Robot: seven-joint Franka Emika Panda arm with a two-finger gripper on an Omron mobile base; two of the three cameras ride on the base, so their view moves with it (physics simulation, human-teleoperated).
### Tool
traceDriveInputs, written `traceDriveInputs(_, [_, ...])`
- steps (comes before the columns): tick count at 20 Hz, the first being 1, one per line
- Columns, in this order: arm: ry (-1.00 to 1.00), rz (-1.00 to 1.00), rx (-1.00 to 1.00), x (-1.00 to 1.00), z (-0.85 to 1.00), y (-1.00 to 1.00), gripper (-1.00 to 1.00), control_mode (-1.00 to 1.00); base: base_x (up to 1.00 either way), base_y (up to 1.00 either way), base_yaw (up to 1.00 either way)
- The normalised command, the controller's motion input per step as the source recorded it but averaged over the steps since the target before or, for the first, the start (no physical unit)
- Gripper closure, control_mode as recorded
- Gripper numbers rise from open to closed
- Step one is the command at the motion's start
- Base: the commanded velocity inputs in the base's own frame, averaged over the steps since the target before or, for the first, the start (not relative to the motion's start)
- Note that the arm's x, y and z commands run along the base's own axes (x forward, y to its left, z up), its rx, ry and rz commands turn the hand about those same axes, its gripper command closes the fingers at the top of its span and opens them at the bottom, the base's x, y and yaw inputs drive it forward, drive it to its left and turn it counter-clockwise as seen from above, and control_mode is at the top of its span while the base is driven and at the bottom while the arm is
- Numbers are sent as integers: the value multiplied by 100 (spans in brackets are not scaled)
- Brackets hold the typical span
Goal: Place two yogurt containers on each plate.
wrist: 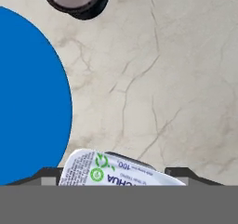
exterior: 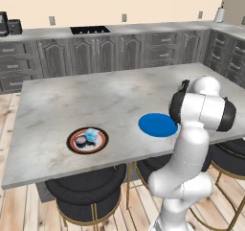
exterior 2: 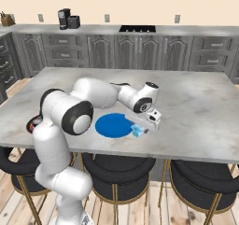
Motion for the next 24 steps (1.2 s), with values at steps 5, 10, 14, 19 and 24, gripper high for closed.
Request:
traceDriveInputs(5, [0,1,-5,7,6,98,100,-100,0,0,0])
traceDriveInputs(10, [9,2,0,31,0,83,100,-100,0,0,0])
traceDriveInputs(14, [14,7,1,43,0,51,100,-100,0,0,0])
traceDriveInputs(19, [8,4,3,50,0,19,100,-100,0,0,0])
traceDriveInputs(24, [2,2,8,30,-1,9,100,-100,0,0,0])
